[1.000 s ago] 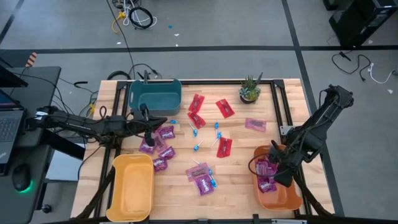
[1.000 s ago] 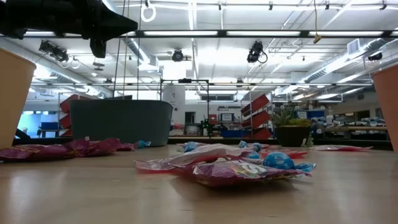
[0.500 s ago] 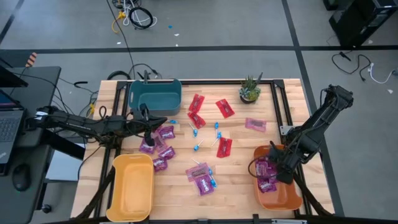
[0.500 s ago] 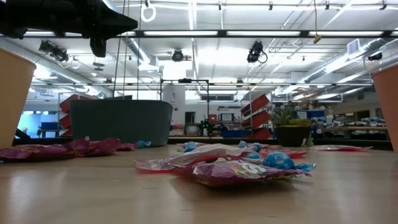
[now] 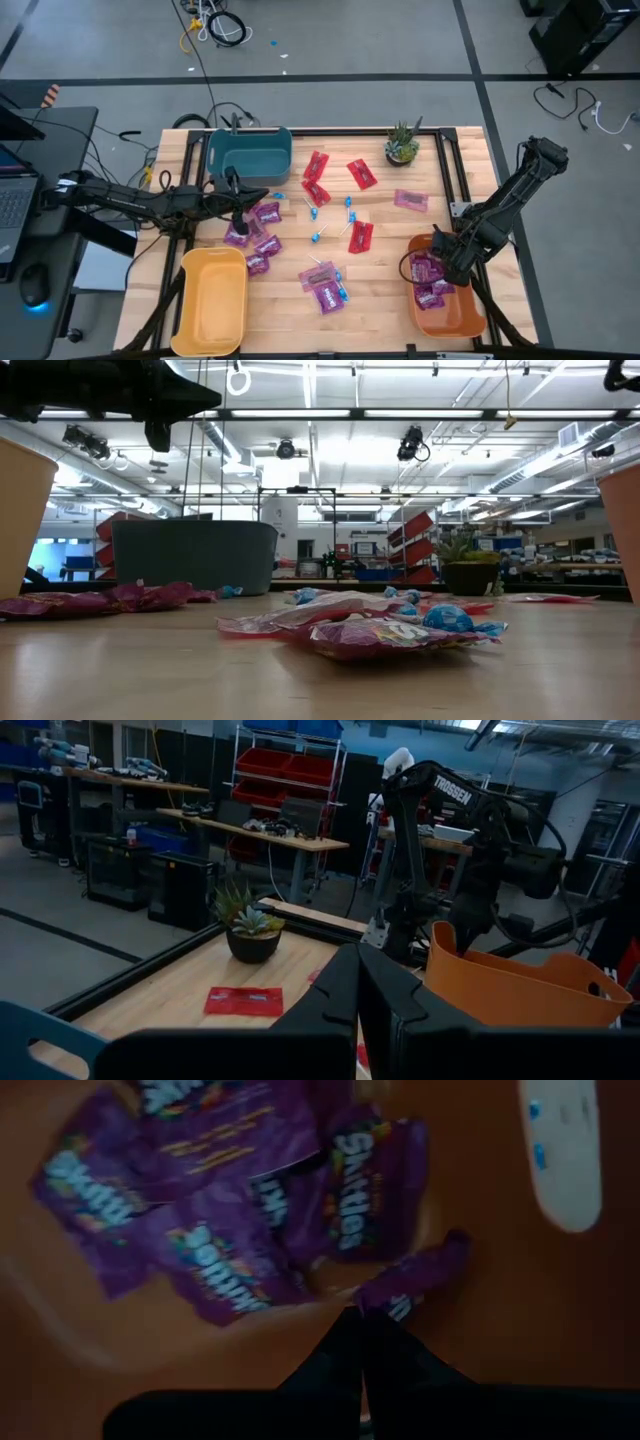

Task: Sort candy
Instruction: Put the purple candy into the orange bin

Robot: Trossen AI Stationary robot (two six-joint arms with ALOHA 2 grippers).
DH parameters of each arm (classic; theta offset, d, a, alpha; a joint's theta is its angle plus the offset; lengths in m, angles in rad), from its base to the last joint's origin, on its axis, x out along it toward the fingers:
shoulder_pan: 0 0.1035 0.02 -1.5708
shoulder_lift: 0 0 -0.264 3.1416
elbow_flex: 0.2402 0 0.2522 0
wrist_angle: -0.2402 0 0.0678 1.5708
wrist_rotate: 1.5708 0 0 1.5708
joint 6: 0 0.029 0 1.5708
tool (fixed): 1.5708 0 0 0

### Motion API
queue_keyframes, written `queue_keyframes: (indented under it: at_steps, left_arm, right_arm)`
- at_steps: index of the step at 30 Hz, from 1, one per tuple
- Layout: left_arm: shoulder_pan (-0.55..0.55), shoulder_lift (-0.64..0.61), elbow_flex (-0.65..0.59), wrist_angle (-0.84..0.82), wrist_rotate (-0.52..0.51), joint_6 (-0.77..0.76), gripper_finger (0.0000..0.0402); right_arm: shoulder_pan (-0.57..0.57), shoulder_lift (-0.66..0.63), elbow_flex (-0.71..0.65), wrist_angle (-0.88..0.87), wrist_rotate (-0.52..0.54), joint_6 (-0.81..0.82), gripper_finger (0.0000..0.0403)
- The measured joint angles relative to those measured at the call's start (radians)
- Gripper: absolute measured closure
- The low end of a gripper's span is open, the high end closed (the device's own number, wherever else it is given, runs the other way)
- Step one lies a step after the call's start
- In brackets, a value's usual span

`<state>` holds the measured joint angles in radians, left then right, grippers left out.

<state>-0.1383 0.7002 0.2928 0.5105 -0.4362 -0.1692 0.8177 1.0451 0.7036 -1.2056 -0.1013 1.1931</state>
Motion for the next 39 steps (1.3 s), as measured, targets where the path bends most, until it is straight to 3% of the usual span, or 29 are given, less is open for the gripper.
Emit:
queue_keyframes:
  at_steps: [11, 28, 36, 39]
  left_arm:
    - [0.0, 0.0, 0.0, -0.001, 0.0, 0.0, 0.0396]
    - [0.0, 0.0, 0.0, -0.007, 0.0, 0.0, 0.0396]
    - [0.0, 0.0, 0.0, -0.007, 0.004, -0.047, 0.0396]
    - [0.0, 0.0, 0.0, -0.003, 0.044, -0.088, 0.0396]
  right_arm:
    - [-0.003, 0.0, 0.009, 0.028, 0.068, 0.013, 0.0395]
    - [-0.003, 0.0, 0.01, 0.079, 0.043, 0.098, 0.0308]
    - [-0.003, 0.0, 0.07, 0.075, -0.023, 0.149, 0.0308]
    - [0.003, 0.0, 0.136, 0.075, 0.003, 0.158, 0.031]
